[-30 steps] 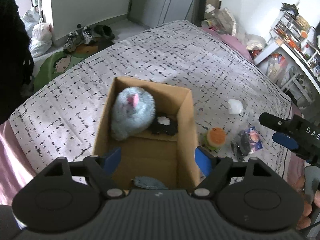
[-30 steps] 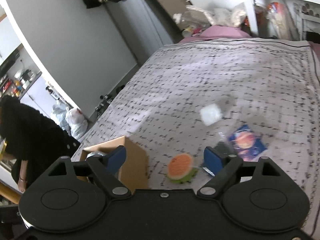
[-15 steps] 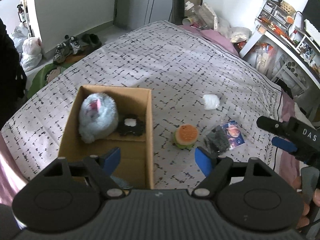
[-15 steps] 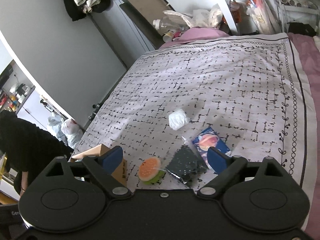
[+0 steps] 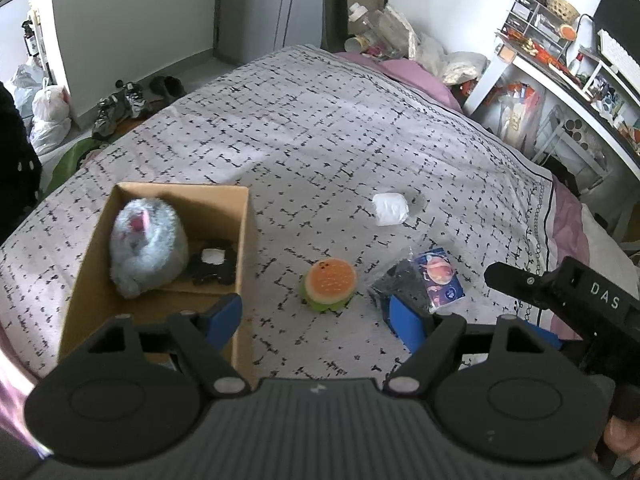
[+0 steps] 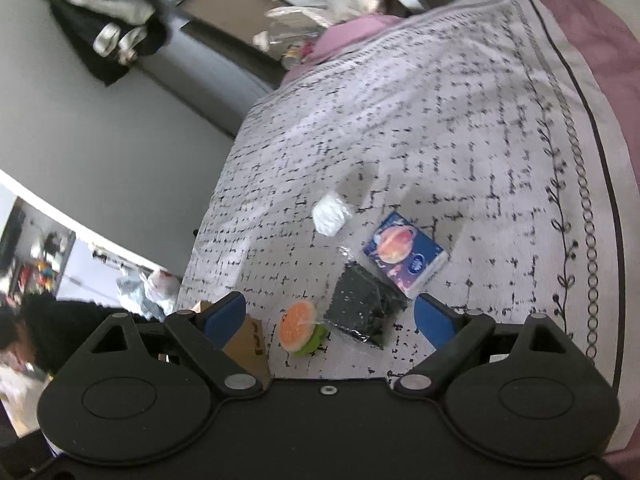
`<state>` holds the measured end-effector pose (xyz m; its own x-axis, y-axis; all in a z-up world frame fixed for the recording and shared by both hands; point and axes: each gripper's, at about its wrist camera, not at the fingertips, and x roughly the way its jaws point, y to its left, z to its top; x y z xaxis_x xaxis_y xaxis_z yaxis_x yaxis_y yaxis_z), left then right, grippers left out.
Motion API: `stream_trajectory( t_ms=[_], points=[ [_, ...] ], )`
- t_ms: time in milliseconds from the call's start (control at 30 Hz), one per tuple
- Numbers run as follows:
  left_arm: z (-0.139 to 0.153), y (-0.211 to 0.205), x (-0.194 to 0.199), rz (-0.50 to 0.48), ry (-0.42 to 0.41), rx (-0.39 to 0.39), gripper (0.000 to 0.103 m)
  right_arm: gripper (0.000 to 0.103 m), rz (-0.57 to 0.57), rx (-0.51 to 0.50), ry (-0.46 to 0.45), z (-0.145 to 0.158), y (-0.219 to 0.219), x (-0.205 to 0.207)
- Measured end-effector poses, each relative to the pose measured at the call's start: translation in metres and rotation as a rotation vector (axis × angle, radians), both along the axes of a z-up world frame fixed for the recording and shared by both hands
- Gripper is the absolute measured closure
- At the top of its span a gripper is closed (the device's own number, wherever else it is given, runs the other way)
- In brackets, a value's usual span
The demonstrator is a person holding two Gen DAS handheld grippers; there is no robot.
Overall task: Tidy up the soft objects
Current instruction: 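Move both grippers toward the burger plush and black bag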
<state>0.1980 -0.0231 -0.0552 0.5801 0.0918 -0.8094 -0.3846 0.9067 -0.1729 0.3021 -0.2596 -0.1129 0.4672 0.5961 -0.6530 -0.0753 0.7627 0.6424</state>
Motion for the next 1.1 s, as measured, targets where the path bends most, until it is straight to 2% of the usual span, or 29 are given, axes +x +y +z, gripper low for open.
stream_trajectory(
  t_ms=[167, 467, 733, 800, 1033, 1100],
  points=[
    [-0.011, -0.007, 0.013, -0.022, -0.003, -0.006, 0.023, 0.012, -0.047, 0.052, 0.067, -0.014, -0.009, 0.006],
    [-0.028, -0.009, 0.034, -0.026, -0.016, -0.029, 0.027, 0.014, -0.096, 0.033, 0.125, -0.031, -0.005, 0.016],
    [-0.044, -0.012, 0.054, -0.059, 0.003, -0.036, 0.027, 0.02, -0.132, 0.039, 0.174, -0.046, 0.003, 0.026],
    [-0.05, -0.01, 0.059, -0.068, 0.013, -0.043, 0.028, 0.024, -0.133, 0.043, 0.188, -0.049, 0.006, 0.029],
    [-0.067, -0.006, 0.069, -0.084, 0.035, -0.058, 0.029, 0.026, -0.112, 0.021, 0.209, -0.059, 0.024, 0.038],
    [-0.071, -0.005, 0.071, -0.088, 0.039, -0.061, 0.029, 0.03, -0.1, 0.017, 0.201, -0.06, 0.03, 0.04]
  ],
)
